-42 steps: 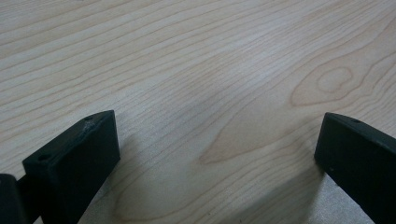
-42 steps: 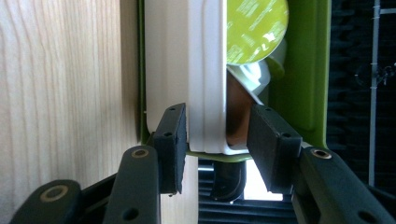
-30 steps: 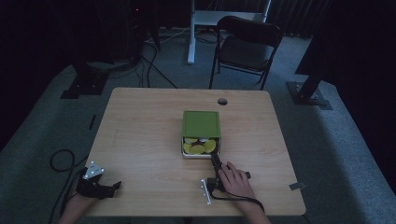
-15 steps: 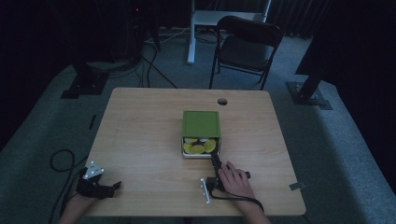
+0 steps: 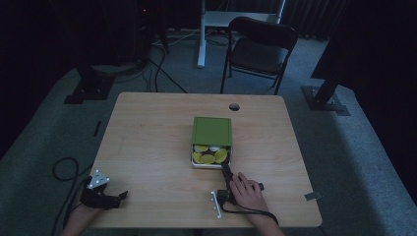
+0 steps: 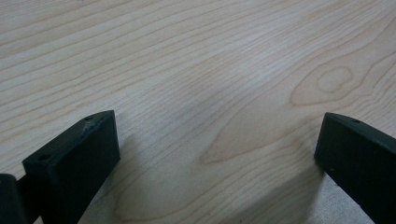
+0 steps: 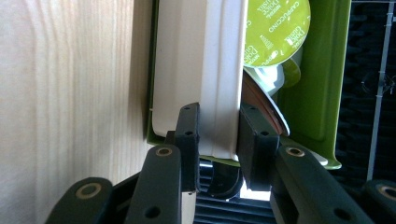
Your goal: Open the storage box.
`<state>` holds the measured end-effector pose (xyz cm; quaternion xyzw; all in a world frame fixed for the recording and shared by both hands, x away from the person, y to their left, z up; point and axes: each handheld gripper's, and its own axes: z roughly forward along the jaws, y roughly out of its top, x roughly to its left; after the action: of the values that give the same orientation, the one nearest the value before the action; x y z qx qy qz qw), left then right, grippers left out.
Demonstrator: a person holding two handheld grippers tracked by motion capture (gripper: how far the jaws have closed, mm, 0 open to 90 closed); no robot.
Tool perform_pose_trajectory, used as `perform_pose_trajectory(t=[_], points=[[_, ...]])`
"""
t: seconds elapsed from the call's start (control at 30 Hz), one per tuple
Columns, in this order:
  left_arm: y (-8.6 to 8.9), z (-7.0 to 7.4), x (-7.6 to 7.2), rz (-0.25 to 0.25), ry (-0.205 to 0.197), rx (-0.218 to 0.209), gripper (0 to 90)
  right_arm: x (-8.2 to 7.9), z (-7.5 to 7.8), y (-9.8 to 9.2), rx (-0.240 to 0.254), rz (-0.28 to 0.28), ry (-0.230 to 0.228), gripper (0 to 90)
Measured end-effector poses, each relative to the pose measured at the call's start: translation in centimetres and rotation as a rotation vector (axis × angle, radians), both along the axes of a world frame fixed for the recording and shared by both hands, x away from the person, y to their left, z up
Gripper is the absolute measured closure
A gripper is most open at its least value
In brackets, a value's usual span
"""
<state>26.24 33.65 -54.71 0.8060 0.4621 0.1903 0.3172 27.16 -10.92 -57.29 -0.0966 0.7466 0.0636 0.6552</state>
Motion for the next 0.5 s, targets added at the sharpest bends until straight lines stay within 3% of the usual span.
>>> perform_pose_trajectory(t=[0.5], points=[[0.0, 0.0, 0.0, 0.000, 0.000, 0.000, 0.0, -1.8, 0.1, -0.2, 0.001, 0.022, 0.010, 71.5]])
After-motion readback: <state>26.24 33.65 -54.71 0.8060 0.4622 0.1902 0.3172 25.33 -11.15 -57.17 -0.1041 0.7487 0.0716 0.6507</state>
